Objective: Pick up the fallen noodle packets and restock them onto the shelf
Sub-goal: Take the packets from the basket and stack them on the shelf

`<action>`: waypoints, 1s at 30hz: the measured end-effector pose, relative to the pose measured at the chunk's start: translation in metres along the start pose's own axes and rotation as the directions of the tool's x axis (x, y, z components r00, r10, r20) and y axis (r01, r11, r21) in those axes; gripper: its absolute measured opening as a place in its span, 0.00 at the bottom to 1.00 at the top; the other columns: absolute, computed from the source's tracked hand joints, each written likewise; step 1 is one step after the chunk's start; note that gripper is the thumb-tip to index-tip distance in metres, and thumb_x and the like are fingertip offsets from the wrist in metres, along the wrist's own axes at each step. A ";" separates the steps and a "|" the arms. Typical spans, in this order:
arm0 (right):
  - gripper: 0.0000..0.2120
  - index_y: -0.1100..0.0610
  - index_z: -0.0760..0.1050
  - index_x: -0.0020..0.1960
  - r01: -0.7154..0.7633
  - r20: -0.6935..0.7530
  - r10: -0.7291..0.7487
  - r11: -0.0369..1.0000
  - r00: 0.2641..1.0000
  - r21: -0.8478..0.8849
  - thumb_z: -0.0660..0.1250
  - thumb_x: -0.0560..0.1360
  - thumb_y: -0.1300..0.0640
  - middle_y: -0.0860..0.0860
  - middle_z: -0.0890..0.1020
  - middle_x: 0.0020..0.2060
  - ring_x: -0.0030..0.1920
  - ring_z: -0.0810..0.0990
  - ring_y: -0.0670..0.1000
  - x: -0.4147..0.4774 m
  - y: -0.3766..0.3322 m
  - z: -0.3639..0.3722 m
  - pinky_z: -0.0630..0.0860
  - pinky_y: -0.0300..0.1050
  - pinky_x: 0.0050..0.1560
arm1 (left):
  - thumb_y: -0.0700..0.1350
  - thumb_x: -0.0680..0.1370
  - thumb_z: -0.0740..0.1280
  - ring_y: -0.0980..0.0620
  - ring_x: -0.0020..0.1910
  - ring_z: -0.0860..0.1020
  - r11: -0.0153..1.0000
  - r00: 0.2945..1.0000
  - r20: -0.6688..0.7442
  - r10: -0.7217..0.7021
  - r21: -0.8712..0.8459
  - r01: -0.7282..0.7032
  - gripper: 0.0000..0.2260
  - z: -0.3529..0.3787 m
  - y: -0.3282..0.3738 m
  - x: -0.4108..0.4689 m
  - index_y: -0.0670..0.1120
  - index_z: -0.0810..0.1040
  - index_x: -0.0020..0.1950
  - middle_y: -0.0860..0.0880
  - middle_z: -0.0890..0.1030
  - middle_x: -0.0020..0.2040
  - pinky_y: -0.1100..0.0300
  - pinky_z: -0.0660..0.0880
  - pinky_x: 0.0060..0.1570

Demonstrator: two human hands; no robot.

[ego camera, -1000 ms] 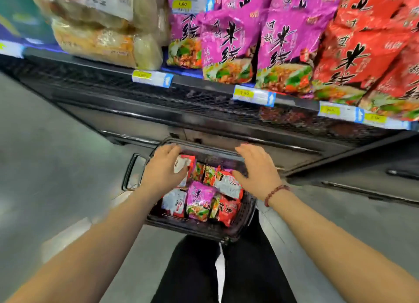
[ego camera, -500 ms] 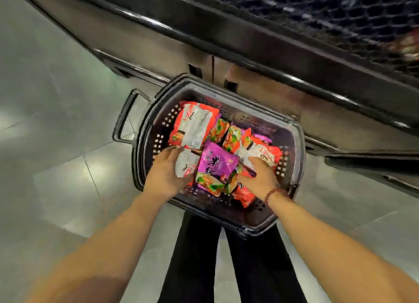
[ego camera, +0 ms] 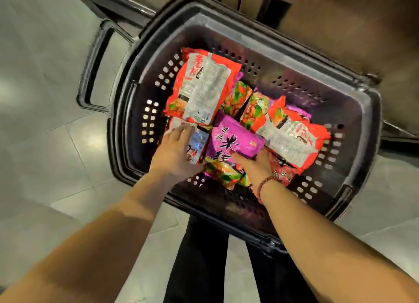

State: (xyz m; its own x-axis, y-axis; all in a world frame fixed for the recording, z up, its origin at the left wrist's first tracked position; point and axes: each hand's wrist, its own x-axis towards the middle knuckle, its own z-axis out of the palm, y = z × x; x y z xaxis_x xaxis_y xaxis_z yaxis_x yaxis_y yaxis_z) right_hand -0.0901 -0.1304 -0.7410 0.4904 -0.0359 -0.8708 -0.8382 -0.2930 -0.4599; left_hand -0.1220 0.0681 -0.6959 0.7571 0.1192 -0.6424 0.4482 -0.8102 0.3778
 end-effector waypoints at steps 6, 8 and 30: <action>0.13 0.54 0.72 0.58 -0.034 -0.052 0.039 0.995 0.998 0.092 0.70 0.75 0.58 0.48 0.80 0.51 0.51 0.79 0.48 0.003 0.003 0.014 0.72 0.48 0.61 | 0.52 0.70 0.76 0.48 0.77 0.52 0.995 0.995 0.062 -0.074 -0.062 0.078 0.42 0.008 -0.010 -0.003 0.49 0.57 0.78 0.49 0.55 0.79 0.52 0.56 0.74; 0.10 0.48 0.71 0.52 -0.001 -0.065 0.010 0.991 0.998 0.134 0.68 0.76 0.61 0.44 0.79 0.44 0.45 0.77 0.45 -0.003 0.006 0.010 0.71 0.45 0.53 | 0.51 0.70 0.77 0.49 0.77 0.54 0.987 0.996 0.058 -0.067 -0.141 0.075 0.42 0.005 -0.008 -0.003 0.48 0.58 0.78 0.48 0.57 0.79 0.53 0.56 0.74; 0.32 0.62 0.68 0.70 -0.193 0.124 0.149 0.818 0.981 0.542 0.70 0.71 0.48 0.57 0.76 0.63 0.58 0.78 0.53 -0.026 -0.030 -0.056 0.75 0.45 0.60 | 0.36 0.71 0.74 0.54 0.36 0.84 0.328 0.947 0.254 -0.195 -0.893 0.307 0.16 -0.007 0.045 -0.010 0.46 0.77 0.56 0.48 0.85 0.43 0.67 0.76 0.29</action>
State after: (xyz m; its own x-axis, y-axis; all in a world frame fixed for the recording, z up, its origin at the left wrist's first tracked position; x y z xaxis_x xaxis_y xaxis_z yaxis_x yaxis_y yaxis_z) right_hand -0.0645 -0.1745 -0.6952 0.3268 0.0398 -0.9443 -0.9095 0.2847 -0.3027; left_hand -0.1064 0.0347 -0.6680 0.5089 0.1248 -0.8517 0.8044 0.2832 0.5222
